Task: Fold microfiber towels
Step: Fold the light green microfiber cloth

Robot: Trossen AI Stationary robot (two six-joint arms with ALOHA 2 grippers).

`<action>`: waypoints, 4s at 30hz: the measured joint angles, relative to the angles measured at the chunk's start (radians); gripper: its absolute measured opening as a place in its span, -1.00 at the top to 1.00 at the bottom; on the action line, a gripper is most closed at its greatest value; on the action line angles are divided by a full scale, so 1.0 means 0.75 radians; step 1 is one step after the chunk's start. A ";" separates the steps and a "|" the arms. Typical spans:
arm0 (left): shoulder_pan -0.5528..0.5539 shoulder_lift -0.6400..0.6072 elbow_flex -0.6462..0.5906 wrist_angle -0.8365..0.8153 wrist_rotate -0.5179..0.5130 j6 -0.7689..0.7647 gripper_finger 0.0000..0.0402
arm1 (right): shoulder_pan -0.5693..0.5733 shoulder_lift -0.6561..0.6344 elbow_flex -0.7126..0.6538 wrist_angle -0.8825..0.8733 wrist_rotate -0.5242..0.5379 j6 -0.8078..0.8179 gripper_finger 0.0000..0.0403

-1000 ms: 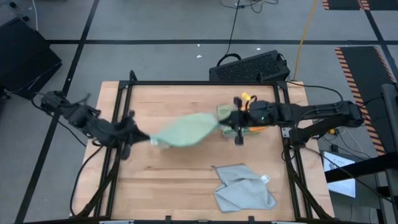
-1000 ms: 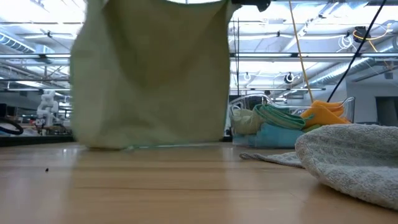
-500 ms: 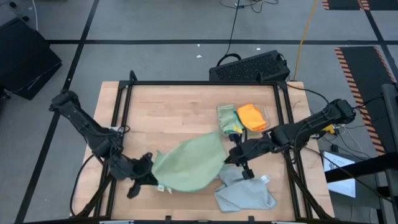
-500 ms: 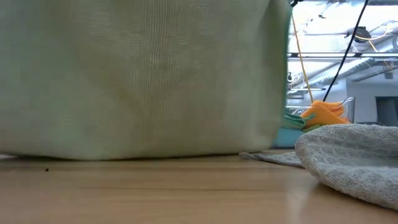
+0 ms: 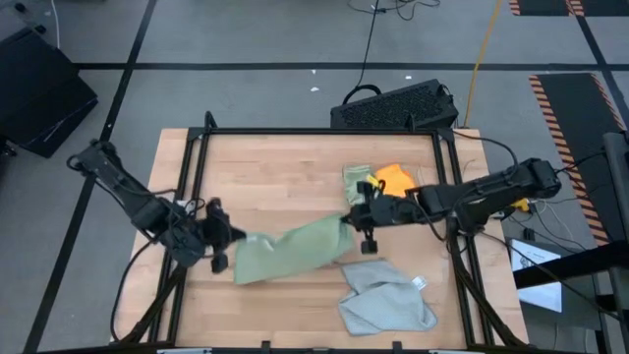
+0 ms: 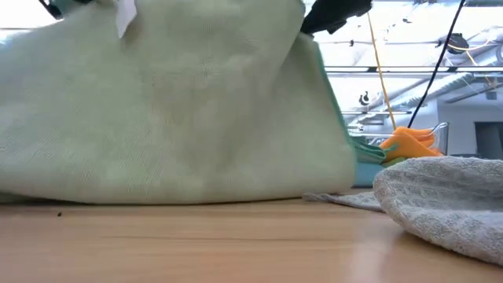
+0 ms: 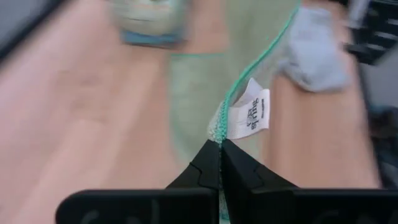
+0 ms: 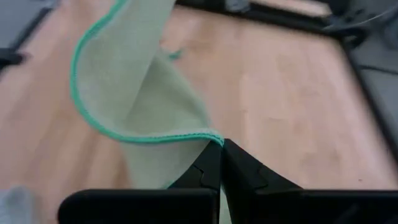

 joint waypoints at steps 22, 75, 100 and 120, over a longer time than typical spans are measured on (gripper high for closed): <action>0.001 -0.123 0.030 0.167 0.334 0.125 0.94 | -0.150 0.001 0.096 -0.085 -0.349 -0.048 1.00; -0.146 0.371 -0.230 -0.025 0.204 -0.714 0.87 | -0.298 0.313 -0.161 0.213 -0.122 -0.170 0.86; -0.114 0.407 -0.228 0.151 0.118 -0.621 0.18 | -0.021 0.339 -0.165 0.312 -0.059 -0.203 0.38; -0.398 0.836 -0.090 0.434 0.219 -0.344 -0.25 | 0.188 0.344 -0.204 0.352 -0.051 0.157 0.40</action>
